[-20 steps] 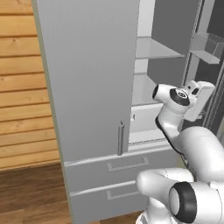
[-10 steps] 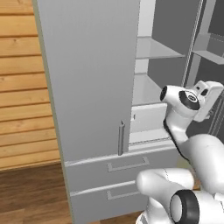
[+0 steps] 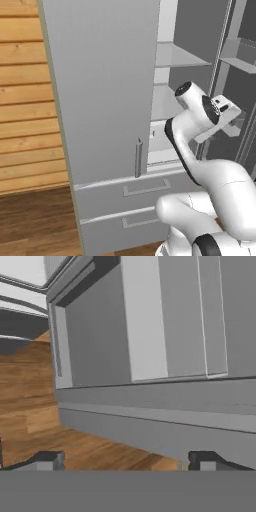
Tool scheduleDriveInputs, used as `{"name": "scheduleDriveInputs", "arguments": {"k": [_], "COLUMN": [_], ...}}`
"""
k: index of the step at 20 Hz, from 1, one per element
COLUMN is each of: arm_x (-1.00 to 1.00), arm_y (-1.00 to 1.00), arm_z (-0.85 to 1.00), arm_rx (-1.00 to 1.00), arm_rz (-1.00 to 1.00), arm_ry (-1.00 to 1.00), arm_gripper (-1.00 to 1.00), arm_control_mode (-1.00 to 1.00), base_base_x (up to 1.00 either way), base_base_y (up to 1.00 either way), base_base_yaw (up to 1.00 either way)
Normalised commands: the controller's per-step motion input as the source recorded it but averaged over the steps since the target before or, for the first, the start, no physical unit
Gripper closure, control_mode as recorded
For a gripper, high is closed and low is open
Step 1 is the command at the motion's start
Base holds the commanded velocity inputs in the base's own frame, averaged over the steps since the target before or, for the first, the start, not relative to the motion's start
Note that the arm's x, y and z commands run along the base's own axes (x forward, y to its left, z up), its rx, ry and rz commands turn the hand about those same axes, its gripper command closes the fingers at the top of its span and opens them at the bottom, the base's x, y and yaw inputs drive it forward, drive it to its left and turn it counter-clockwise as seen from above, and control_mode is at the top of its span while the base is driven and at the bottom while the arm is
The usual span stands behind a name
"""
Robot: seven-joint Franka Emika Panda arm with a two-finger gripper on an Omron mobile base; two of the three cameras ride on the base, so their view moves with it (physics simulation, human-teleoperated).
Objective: Take the strawberry from the fridge and place it on top of the pancake, located on the dining counter.
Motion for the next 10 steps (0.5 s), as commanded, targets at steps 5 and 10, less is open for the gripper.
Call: {"name": "scheduleDriveInputs", "arguments": {"k": [5, 10], "arm_x": [0.1, 0.07], "arm_y": [1.0, 1.0], "arm_z": [-0.26, -0.47], "arm_rx": [0.93, 0.93], "arm_rz": [0.0, -0.02], "arm_ry": [-0.12, -0.18], "arm_gripper": [-1.0, -1.0], "arm_control_mode": [-1.0, -1.0], "base_base_x": [0.0, 0.0], "base_base_y": [0.0, 0.0], "base_base_yaw": [0.0, 0.0]}}
